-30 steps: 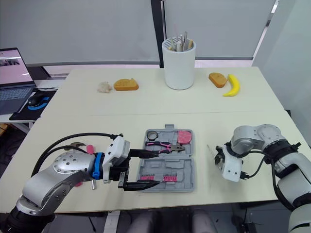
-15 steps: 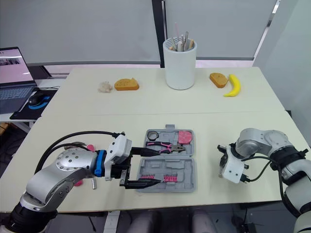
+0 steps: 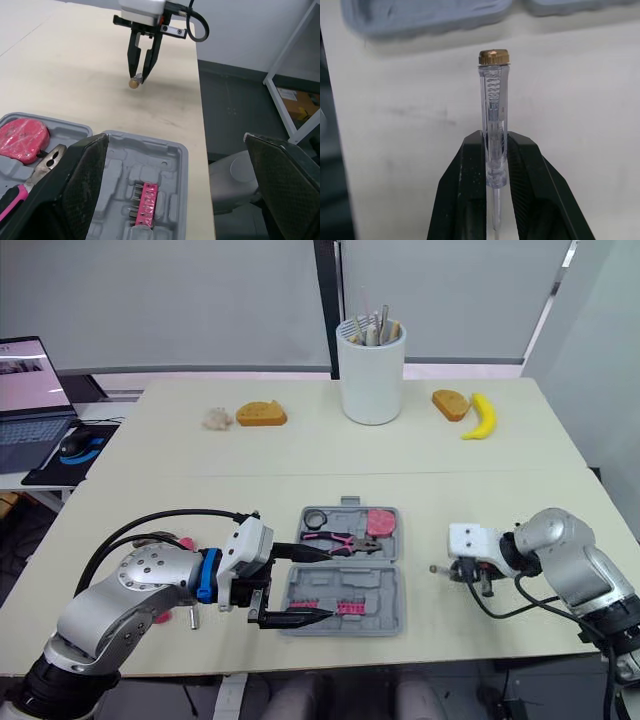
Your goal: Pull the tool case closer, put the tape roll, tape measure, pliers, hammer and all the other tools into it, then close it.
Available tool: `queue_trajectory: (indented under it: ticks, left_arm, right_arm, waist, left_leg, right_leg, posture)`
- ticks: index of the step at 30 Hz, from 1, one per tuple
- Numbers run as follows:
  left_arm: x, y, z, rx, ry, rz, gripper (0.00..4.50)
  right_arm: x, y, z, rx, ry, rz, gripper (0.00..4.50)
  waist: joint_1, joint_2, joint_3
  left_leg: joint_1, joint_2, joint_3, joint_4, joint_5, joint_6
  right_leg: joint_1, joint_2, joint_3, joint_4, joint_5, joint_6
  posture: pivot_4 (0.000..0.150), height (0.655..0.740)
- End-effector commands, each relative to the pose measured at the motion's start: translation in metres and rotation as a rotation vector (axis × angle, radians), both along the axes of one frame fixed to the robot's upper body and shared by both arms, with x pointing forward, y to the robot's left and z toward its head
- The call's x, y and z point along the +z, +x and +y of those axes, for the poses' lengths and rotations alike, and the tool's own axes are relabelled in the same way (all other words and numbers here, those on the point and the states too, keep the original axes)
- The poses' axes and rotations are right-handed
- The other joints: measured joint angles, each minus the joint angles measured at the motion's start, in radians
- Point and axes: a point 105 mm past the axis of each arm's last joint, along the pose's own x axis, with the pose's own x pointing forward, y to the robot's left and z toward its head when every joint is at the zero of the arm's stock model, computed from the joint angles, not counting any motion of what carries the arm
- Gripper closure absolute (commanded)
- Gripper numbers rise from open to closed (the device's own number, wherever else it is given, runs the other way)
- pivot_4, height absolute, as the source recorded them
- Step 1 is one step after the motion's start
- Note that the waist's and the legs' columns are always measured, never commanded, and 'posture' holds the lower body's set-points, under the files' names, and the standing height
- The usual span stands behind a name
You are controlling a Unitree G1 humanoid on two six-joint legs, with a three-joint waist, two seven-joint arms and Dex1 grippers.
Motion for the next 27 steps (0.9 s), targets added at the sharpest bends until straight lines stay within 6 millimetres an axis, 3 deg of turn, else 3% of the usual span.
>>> queue_trajectory:
  ticks: [1, 5, 11, 18, 20, 24, 27]
  left_arm:
    - [0.007, 0.000, -0.002, -0.010, -0.017, -0.028, 0.00]
    - [0.007, -0.002, -0.008, -0.021, -0.030, -0.026, 0.00]
    - [0.009, 0.002, -0.007, -0.013, -0.028, -0.037, 0.00]
    - [0.011, 0.003, -0.007, -0.012, -0.029, -0.037, 0.00]
    - [0.011, 0.003, -0.007, -0.012, -0.028, -0.038, 0.00]
    - [0.011, 0.004, -0.006, -0.015, -0.023, -0.039, 0.00]
    - [0.012, 0.004, -0.006, -0.016, -0.022, -0.043, 0.00]
  right_arm:
    - [0.000, 0.002, -0.002, -0.273, 0.037, 0.055, 4.15]
    - [-0.019, 0.024, -0.012, -0.543, -0.034, 0.003, 4.15]
    - [-0.027, 0.044, -0.029, -0.723, -0.078, -0.120, 4.15]
    - [-0.033, 0.045, -0.023, -0.700, -0.035, -0.149, 4.15]
    - [-0.032, 0.046, -0.022, -0.695, -0.018, -0.162, 3.42]
    - [-0.027, 0.043, -0.022, -0.645, -0.012, -0.206, 2.56]
    - [-0.012, 0.040, -0.028, -0.614, 0.005, -0.262, 1.79]
  waist:
    - [0.001, 0.000, 0.000]
    - [0.002, 0.000, 0.000]
    - [0.000, 0.000, 0.000]
    - [-0.001, 0.000, 0.000]
    - [-0.001, 0.000, 0.000]
    - [-0.001, 0.000, 0.000]
    - [-0.001, 0.000, 0.000]
  left_leg:
    - [0.000, 0.000, 0.000, 0.000, 0.000, 0.000]
    - [0.000, -0.001, 0.000, 0.000, 0.000, 0.000]
    - [-0.001, -0.002, 0.001, 0.000, 0.000, 0.000]
    - [-0.001, -0.001, 0.001, 0.000, 0.000, 0.000]
    - [-0.001, -0.001, 0.001, 0.000, 0.000, 0.000]
    - [-0.001, -0.001, 0.001, 0.000, 0.000, 0.000]
    - [-0.001, -0.001, 0.001, 0.000, 0.000, 0.000]
  right_leg:
    - [0.000, 0.000, 0.000, 0.000, 0.000, 0.000]
    - [0.000, -0.001, 0.000, 0.000, 0.000, 0.000]
    - [-0.002, -0.001, 0.001, 0.000, 0.000, 0.001]
    - [-0.001, -0.001, 0.001, 0.000, 0.000, 0.001]
    - [-0.001, 0.000, 0.001, 0.000, 0.000, 0.001]
    - [-0.001, 0.000, 0.001, 0.000, 0.000, 0.001]
    - [-0.001, 0.000, 0.001, 0.000, 0.000, 0.001]
  posture:
    - [0.150, 0.7400]
    - [0.150, 0.7400]
    - [0.150, 0.7400]
    - [0.150, 0.7400]
    - [0.150, 0.7400]
    - [0.150, 0.7400]
    - [0.150, 0.7400]
